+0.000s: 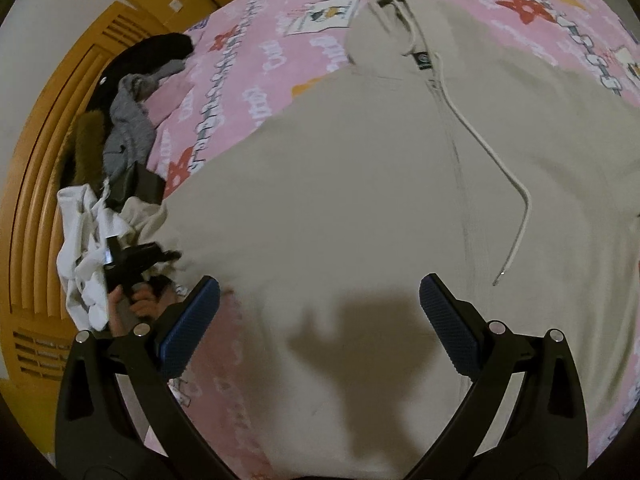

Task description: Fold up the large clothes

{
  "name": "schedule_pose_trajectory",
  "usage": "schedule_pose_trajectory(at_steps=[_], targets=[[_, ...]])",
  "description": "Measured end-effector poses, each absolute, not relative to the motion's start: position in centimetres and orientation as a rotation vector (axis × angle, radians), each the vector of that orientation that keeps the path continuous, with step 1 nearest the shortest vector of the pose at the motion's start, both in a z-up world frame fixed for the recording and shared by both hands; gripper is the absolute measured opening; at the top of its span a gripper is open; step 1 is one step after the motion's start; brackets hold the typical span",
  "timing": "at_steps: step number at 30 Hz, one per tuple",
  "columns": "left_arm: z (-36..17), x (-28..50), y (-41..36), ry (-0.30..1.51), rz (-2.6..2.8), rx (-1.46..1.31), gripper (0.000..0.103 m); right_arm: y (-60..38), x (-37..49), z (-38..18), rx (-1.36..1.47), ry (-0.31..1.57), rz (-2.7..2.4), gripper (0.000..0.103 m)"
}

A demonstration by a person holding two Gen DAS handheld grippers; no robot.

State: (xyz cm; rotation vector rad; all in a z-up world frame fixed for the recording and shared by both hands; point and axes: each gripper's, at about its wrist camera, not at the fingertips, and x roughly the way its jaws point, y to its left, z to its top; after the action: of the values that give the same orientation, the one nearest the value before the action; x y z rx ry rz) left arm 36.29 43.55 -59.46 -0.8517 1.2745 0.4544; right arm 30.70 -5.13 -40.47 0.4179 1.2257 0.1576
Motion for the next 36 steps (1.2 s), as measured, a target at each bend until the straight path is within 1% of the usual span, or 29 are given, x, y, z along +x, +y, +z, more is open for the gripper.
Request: schedule_pose_trajectory(at_steps=[2, 5, 7, 11, 13, 14, 16, 19, 20, 23, 25, 26, 28, 31, 32, 33, 34, 35, 36], targets=[[-57.1, 36.2, 42.1, 1.244, 0.481, -0.769, 0.011, -6.3, 31.0, -41.1, 0.402, 1.220, 0.118, 0.097], [-51.9, 37.3, 38.0, 1.153, 0.479, -0.625, 0.009, -8.2, 32.0, -42.9, 0.364, 1.219, 0.081, 0.097], [-49.6, 38.2, 35.8, 1.105, 0.434, -0.569, 0.009, -9.4, 33.5, -44.8, 0.357, 1.234, 0.094, 0.097], [-44.9, 39.1, 27.5, 1.007, 0.254, -0.396, 0.008, -11.9, 37.0, -47.7, 0.354, 1.235, 0.095, 0.097], [-43.5, 39.7, 22.1, 0.975, 0.135, -0.310, 0.008, -13.1, 39.3, -48.9, 0.363, 1.231, 0.096, 0.097], [-43.0, 38.7, 19.9, 0.962, 0.090, -0.260, 0.008, -13.7, 40.3, -49.1, 0.366, 1.231, 0.092, 0.097], [-43.5, 38.4, 13.9, 0.949, -0.022, -0.140, 0.008, -14.7, 43.1, -49.0, 0.389, 1.217, 0.112, 0.097], [-46.9, 36.7, 6.6, 0.989, -0.138, 0.025, 0.009, -14.5, 47.9, -47.2, 0.389, 1.214, 0.210, 0.097], [-47.9, 36.4, 5.3, 1.001, -0.152, 0.052, 0.009, -13.8, 49.4, -46.5, 0.360, 1.221, 0.255, 0.097], [-52.9, 34.5, 1.0, 1.067, -0.178, 0.191, 0.009, -8.2, 54.2, -42.8, 0.128, 1.222, 0.475, 0.097], [-54.8, 33.7, -0.2, 1.080, -0.169, 0.271, 0.009, -4.4, 55.7, -42.1, -0.049, 1.260, 0.548, 0.097], [-55.7, 33.1, -0.8, 1.080, -0.161, 0.316, 0.009, -1.7, 56.2, -42.4, -0.193, 1.292, 0.556, 0.097], [-57.0, 32.1, -0.9, 1.085, -0.145, 0.372, 0.009, 0.8, 55.9, -44.0, -0.356, 1.356, 0.532, 0.097], [-57.5, 30.6, -1.8, 1.051, -0.126, 0.456, 0.012, 1.8, 53.4, -46.9, -0.388, 1.466, 0.577, 0.097], [-57.5, 30.0, -2.3, 1.029, -0.127, 0.481, 0.016, 2.1, 52.1, -47.6, -0.398, 1.472, 0.600, 0.097], [-57.2, 29.4, -2.7, 1.022, -0.135, 0.489, 0.026, 2.1, 50.9, -48.0, -0.418, 1.456, 0.615, 0.097], [-57.4, 29.4, -3.2, 1.017, -0.151, 0.500, 0.033, 3.1, 48.8, -48.2, -0.471, 1.400, 0.656, 0.097], [-57.4, 28.6, -4.1, 0.998, -0.167, 0.521, 0.046, 4.2, 47.3, -48.1, -0.519, 1.351, 0.692, 0.097], [-57.4, 28.0, -4.9, 0.979, -0.173, 0.539, 0.057, 5.7, 45.3, -48.2, -0.613, 1.264, 0.728, 0.097]])
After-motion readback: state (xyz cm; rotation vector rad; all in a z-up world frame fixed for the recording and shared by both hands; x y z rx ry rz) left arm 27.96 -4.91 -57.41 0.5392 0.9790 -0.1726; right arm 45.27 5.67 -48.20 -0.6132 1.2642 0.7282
